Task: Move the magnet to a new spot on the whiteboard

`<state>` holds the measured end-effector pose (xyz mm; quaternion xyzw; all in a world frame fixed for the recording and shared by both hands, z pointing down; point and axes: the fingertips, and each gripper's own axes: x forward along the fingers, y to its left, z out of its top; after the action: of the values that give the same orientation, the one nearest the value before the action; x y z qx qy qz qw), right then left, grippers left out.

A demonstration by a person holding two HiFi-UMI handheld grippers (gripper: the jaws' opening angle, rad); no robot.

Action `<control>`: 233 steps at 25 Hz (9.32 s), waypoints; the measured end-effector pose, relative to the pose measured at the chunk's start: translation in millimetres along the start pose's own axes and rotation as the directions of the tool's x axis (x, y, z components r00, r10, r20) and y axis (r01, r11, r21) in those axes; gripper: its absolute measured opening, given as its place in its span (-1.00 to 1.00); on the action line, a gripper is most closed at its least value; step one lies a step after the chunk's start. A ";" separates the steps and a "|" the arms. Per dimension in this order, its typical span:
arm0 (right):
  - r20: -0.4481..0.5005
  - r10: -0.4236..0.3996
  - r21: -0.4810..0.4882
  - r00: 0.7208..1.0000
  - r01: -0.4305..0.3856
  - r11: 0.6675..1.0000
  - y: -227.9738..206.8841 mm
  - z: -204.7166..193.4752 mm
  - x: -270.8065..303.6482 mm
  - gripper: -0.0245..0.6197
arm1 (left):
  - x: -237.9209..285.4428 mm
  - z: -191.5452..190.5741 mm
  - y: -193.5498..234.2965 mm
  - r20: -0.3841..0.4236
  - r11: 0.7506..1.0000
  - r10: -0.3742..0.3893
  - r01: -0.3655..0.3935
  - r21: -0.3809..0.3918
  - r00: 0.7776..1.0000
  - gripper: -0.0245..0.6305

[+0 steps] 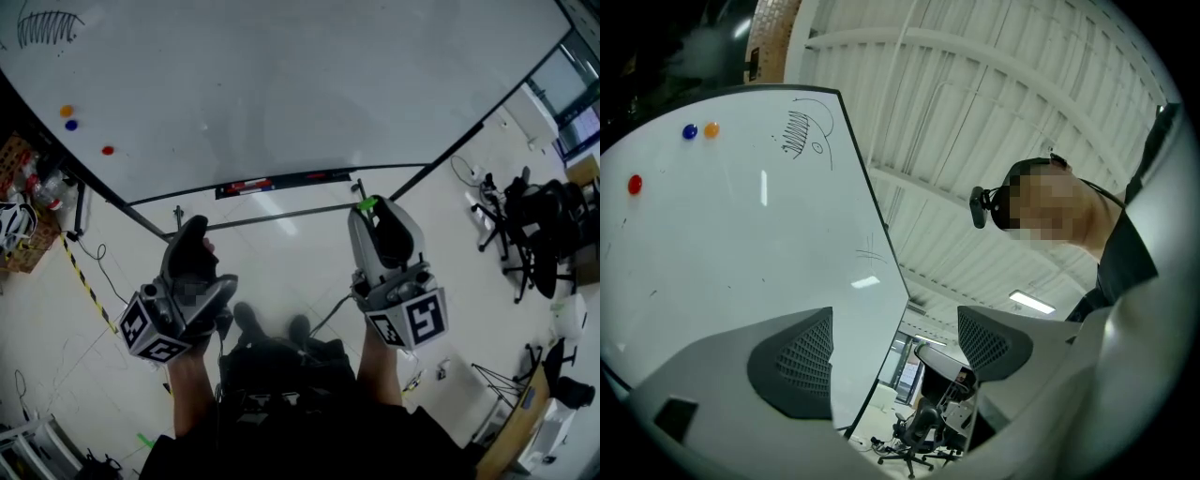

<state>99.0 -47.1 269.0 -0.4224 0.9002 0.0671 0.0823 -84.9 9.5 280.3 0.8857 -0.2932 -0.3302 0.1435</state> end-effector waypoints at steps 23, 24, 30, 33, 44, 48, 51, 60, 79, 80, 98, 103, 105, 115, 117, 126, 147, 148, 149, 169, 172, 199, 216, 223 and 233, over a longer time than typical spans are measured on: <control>0.069 0.095 0.097 0.993 -0.102 0.990 -60.8 5.6 -91.5 -0.47 | 49.8 -78.2 -93.2 -0.024 0.991 0.078 -0.074 0.112 0.997 0.34; 0.071 0.097 0.098 0.993 -0.104 0.990 -61.7 6.1 -92.7 -0.47 | 51.7 -79.5 -95.2 -0.028 0.991 0.077 -0.074 0.115 0.997 0.34; 0.075 0.106 0.118 0.992 -0.114 0.986 -68.5 3.7 -98.0 -0.47 | 58.5 -85.6 -102.4 -0.035 0.989 0.088 -0.083 0.119 0.996 0.34; 0.075 0.112 0.121 0.991 -0.121 0.985 -71.2 2.4 -98.7 -0.47 | 62.3 -89.4 -105.3 -0.043 0.989 0.089 -0.083 0.120 0.995 0.34; 0.078 0.074 0.092 0.994 -0.081 0.992 -84.6 1.7 -88.8 -0.47 | 79.7 -85.7 -99.6 -0.065 0.992 0.057 -0.049 0.120 0.996 0.34; 0.050 0.062 0.077 0.997 -0.065 0.995 -85.3 -8.1 -75.5 -0.47 | 76.9 -81.8 -82.6 -0.060 0.994 0.056 -0.049 0.102 0.997 0.34; 0.023 0.051 0.042 0.998 -0.052 0.998 -81.7 -15.5 -58.0 -0.47 | 72.6 -75.2 -64.2 -0.051 0.995 0.046 -0.041 0.088 0.998 0.34; -0.047 0.032 -0.044 0.998 -0.034 0.998 -56.5 -35.8 30.2 -0.47 | 52.1 -26.7 13.6 -0.017 0.997 0.034 -0.033 0.067 0.999 0.34; -0.189 -0.086 -0.215 0.978 0.045 0.976 -16.6 -82.5 160.8 -0.47 | 13.1 42.8 139.0 0.021 1.000 -0.018 0.018 -0.016 1.000 0.34; -0.203 -0.098 -0.228 0.974 0.050 0.972 -16.5 -86.5 163.8 -0.47 | 11.6 43.5 142.5 0.020 1.000 -0.019 0.019 -0.023 1.000 0.34; -0.247 -0.199 -0.415 0.948 0.082 0.906 -62.4 -110.6 228.7 -0.46 | 45.3 57.7 149.5 0.026 0.993 0.054 -0.057 0.108 0.998 0.34; -0.226 -0.205 -0.480 0.952 0.074 0.874 -62.8 -111.6 241.4 -0.46 | 45.2 51.6 150.6 0.017 0.990 0.086 -0.087 0.111 0.996 0.34; -0.213 -0.210 -0.501 0.954 0.078 0.862 -62.1 -111.0 245.9 -0.46 | 45.4 50.4 149.7 0.013 0.990 0.093 -0.093 0.108 0.996 0.34; -0.179 -0.277 -0.621 0.944 0.110 0.776 -62.6 -113.3 259.5 -0.46 | 48.2 59.9 148.1 0.025 0.974 0.120 -0.122 0.191 0.992 0.34; -0.180 -0.276 -0.603 0.944 0.116 0.789 -62.4 -114.2 258.9 -0.46 | 47.2 60.2 148.5 0.025 0.974 0.123 -0.126 0.191 0.992 0.34; -0.181 -0.249 -0.508 0.951 0.126 0.852 -64.5 -110.7 249.1 -0.44 | 49.6 56.0 150.2 0.013 0.980 0.108 -0.109 0.167 0.994 0.34; -0.072 -0.044 0.094 0.996 0.051 0.994 -41.8 -75.4 150.9 -0.50 | 28.9 29.9 161.6 -0.032 0.997 -0.048 0.046 -0.069 0.998 0.34; -0.080 -0.049 0.101 0.996 0.057 0.993 -39.9 -76.6 145.8 -0.50 | 27.8 27.5 162.8 -0.030 0.995 -0.056 0.053 -0.085 0.998 0.34; -0.087 -0.053 0.109 0.995 0.062 0.992 -38.2 -77.8 141.4 -0.51 | 26.8 25.1 163.8 -0.029 0.993 -0.064 0.060 -0.099 0.998 0.34; 0.062 0.160 0.249 0.985 -0.170 0.953 -0.6 -34.3 98.2 -0.60 | 24.2 25.4 109.9 0.010 0.998 -0.056 0.056 -0.003 0.998 0.34; 0.091 0.178 0.258 0.980 -0.196 0.946 -8.7 -22.3 67.6 -0.61 | 31.8 8.3 80.1 -0.008 0.997 -0.076 0.076 -0.013 0.997 0.34; 0.291 0.339 0.357 0.895 -0.430 0.829 -31.4 19.0 -137.8 -0.79 | 53.1 -108.4 -114.2 -0.121 0.994 0.063 -0.051 0.098 0.991 0.34; 0.272 0.476 0.317 0.836 -0.545 0.776 28.3 23.8 -58.1 -0.86 | 38.1 -45.3 -70.4 -0.054 0.994 0.009 -0.002 0.113 0.998 0.34; 0.244 0.475 0.300 0.845 -0.532 0.792 34.4 18.7 -53.6 -0.86 | 29.9 -46.2 -62.5 -0.034 0.997 -0.001 0.003 0.075 0.999 0.34; 0.234 0.486 0.332 0.842 -0.539 0.774 34.9 8.3 -49.8 -0.87 | 26.0 -48.9 -56.5 -0.025 0.996 0.024 -0.022 0.087 0.999 0.34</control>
<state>104.2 14.0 272.9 -0.1308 0.9684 -0.0626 0.2027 -12.3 40.9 278.2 0.8918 -0.3156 -0.3041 0.1124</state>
